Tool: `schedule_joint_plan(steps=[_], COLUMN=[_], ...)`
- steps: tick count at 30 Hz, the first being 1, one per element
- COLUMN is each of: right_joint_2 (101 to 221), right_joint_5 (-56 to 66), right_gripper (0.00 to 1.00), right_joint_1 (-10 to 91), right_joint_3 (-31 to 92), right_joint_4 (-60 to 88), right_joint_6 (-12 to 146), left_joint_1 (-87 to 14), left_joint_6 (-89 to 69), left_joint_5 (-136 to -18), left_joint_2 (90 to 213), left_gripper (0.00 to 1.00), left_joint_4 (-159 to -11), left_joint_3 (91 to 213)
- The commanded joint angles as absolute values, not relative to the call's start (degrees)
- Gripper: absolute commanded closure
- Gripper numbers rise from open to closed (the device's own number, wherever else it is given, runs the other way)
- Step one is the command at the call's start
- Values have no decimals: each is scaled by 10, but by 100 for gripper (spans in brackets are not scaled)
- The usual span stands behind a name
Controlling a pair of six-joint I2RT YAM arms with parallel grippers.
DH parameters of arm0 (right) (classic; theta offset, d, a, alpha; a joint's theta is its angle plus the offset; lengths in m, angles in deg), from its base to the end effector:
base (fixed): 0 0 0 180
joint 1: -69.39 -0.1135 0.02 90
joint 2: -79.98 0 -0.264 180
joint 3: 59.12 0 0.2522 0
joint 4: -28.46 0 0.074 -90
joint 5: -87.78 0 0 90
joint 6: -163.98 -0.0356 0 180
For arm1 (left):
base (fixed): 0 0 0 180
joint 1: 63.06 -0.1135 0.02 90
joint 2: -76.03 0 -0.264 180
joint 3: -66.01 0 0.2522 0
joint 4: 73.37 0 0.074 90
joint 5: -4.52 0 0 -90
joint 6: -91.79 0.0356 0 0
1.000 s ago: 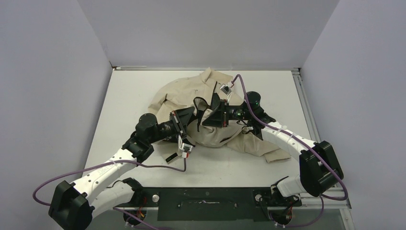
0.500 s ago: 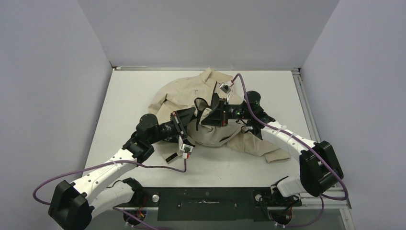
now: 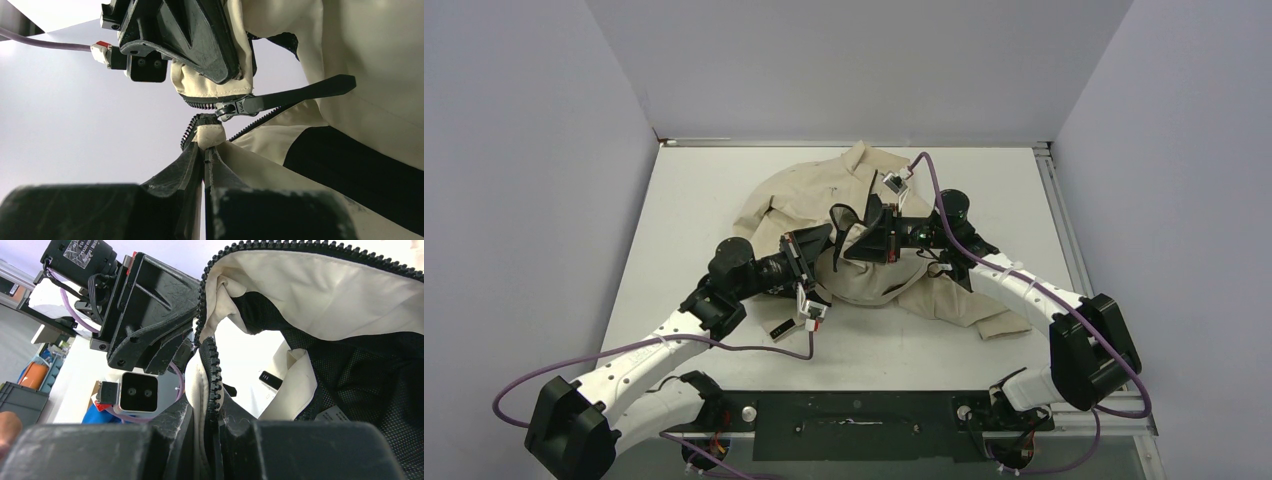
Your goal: Zip up the jacket
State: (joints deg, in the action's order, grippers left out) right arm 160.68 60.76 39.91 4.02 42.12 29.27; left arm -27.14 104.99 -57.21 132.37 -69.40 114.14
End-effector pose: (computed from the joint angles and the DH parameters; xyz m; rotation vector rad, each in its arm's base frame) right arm 0.2523 0.1791 0.2918 -0.7436 1.8254 1.7997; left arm 0.1750 -0.1476 0.2894 1.6455 0.2101 0.4923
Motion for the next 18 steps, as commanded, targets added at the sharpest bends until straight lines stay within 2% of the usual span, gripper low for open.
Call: schedule_joint_plan(steps=[1,18], right_joint_2=[1607,1606], right_joint_5=[604,608], right_gripper=[95,95], right_joint_1=[395,395], right_joint_3=[63,65], right_joint_4=[475,493], right_joint_6=[288,271], left_joint_1=[-268,-265], left_joint_6=[1059,1071], left_joint_5=[-570,-571], left_joint_2=[1312,1309], left_gripper=[100,100], left_joint_4=[-677,-689], left_joint_3=[1156,1153])
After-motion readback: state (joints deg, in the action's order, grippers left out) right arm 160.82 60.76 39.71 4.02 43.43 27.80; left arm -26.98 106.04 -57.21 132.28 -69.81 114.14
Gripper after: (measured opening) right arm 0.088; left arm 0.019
